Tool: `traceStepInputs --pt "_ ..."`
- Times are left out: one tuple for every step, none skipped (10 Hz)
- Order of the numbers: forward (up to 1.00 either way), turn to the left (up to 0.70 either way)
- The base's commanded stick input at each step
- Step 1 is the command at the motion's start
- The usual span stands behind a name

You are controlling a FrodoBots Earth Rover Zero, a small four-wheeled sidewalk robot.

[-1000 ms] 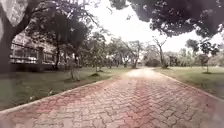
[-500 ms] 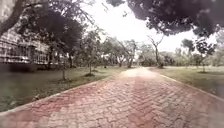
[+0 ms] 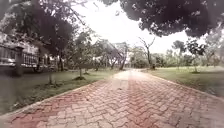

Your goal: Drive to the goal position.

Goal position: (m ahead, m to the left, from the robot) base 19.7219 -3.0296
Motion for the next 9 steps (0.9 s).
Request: traceStepInputs --pt "0.7 0.0" --pt "0.7 0.0" --pt "0.7 0.0" --pt "0.7 0.0" --pt "0.7 0.0" --pt "0.7 0.0" --pt "0.7 0.0" --pt "0.7 0.0" --pt "0.7 0.0"
